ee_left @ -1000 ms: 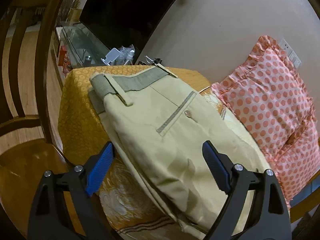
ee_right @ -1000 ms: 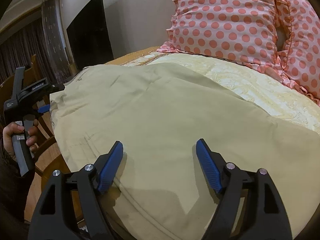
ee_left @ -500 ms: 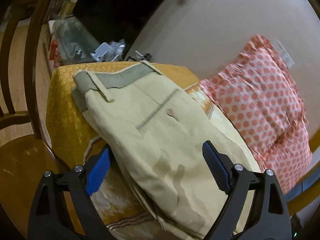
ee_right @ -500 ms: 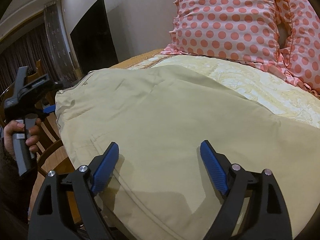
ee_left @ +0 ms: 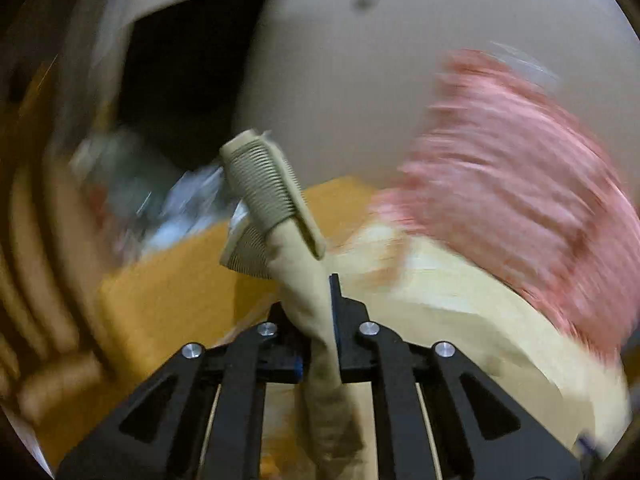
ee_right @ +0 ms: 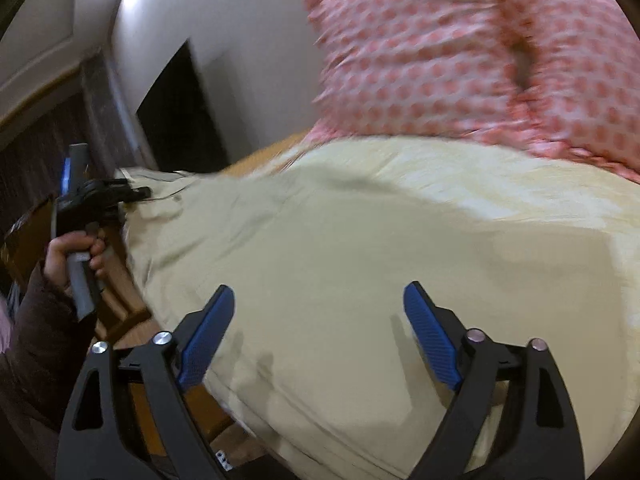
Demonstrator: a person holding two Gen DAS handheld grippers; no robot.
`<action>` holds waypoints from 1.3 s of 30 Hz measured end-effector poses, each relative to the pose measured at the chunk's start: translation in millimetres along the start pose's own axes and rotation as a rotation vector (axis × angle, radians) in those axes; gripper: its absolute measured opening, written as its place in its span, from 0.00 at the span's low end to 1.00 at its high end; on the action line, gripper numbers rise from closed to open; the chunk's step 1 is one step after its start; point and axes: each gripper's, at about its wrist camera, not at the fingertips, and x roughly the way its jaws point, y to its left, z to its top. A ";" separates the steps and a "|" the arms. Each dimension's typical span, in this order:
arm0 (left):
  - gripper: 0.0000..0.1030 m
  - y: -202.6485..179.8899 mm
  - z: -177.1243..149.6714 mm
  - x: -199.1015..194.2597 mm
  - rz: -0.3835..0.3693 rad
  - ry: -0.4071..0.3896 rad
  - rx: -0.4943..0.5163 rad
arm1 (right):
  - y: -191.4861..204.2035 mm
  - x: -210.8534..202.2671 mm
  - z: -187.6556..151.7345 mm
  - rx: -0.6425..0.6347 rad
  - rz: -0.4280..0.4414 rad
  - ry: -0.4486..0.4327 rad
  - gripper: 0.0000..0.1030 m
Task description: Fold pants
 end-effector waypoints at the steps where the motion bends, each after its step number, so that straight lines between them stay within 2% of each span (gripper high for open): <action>1: 0.07 -38.3 3.8 -12.7 -0.074 -0.023 0.102 | -15.8 -15.6 1.9 0.041 -0.041 -0.037 0.91; 3: 0.07 -94.5 -0.1 -30.1 -0.206 -0.037 0.241 | -40.4 -37.1 3.5 0.114 -0.106 -0.084 0.91; 6: 0.07 -180.0 -32.9 -57.2 -0.465 -0.016 0.447 | -88.4 -72.2 0.7 0.297 -0.185 -0.146 0.92; 7: 0.07 -208.0 -53.6 -64.1 -0.572 0.029 0.511 | -103.2 -83.2 -2.6 0.361 -0.194 -0.163 0.92; 9: 0.08 -241.5 -90.3 -68.6 -0.689 0.118 0.609 | -121.0 -99.5 -7.8 0.440 -0.199 -0.193 0.92; 10: 0.08 -258.1 -116.8 -67.9 -0.725 0.178 0.678 | -131.0 -108.9 -10.9 0.476 -0.194 -0.212 0.92; 13: 0.08 -278.3 -179.3 -60.3 -0.751 0.313 0.808 | -147.4 -120.5 -13.8 0.529 -0.179 -0.225 0.92; 15: 0.07 -279.8 -191.0 -68.0 -0.719 0.266 0.829 | -155.3 -116.1 -10.8 0.546 -0.146 -0.194 0.92; 17: 0.07 -277.4 -187.5 -79.7 -0.702 0.183 0.797 | -158.3 -101.8 -5.1 0.552 -0.071 -0.141 0.92; 19: 0.07 -279.5 -190.0 -79.8 -0.727 0.200 0.772 | -157.1 -81.5 1.5 0.538 -0.031 -0.077 0.91; 22: 0.08 -280.3 -215.3 -78.8 -0.727 0.217 0.860 | -153.6 -53.2 4.1 0.523 -0.051 0.030 0.83; 24: 0.09 -274.5 -216.5 -75.6 -0.748 0.233 0.875 | -150.4 -33.5 4.7 0.499 -0.079 0.108 0.78; 25: 0.11 -268.4 -206.6 -74.0 -0.777 0.267 0.850 | -146.3 -31.4 7.0 0.463 -0.101 0.107 0.77; 26: 0.19 -256.5 -195.0 -74.6 -0.805 0.304 0.802 | -141.9 -26.8 9.4 0.428 -0.125 0.131 0.77; 27: 0.39 -248.6 -186.9 -74.1 -0.819 0.322 0.764 | -139.9 -25.2 10.6 0.406 -0.135 0.137 0.71; 28: 0.59 -232.7 -167.3 -67.9 -0.818 0.338 0.686 | -137.6 -22.0 11.5 0.387 -0.131 0.149 0.62; 29: 0.63 -217.9 -155.2 -65.9 -0.804 0.335 0.632 | -134.9 -18.5 11.5 0.359 -0.139 0.165 0.61; 31: 0.66 -184.9 -122.3 -45.9 -0.721 0.304 0.516 | -130.8 -17.4 11.5 0.305 -0.170 0.173 0.54; 33: 0.68 -153.3 -94.1 -14.2 -0.558 0.278 0.432 | -134.9 -19.8 10.3 0.315 -0.166 0.176 0.50; 34: 0.68 -143.7 -85.5 0.0 -0.528 0.293 0.397 | -140.6 -21.9 9.8 0.345 -0.159 0.170 0.49; 36: 0.68 -118.5 -72.6 43.9 -0.460 0.386 0.302 | -150.8 -21.6 11.8 0.393 -0.157 0.152 0.49; 39: 0.67 -110.4 -71.4 84.4 -0.456 0.498 0.261 | -150.1 -17.4 14.6 0.375 -0.158 0.148 0.50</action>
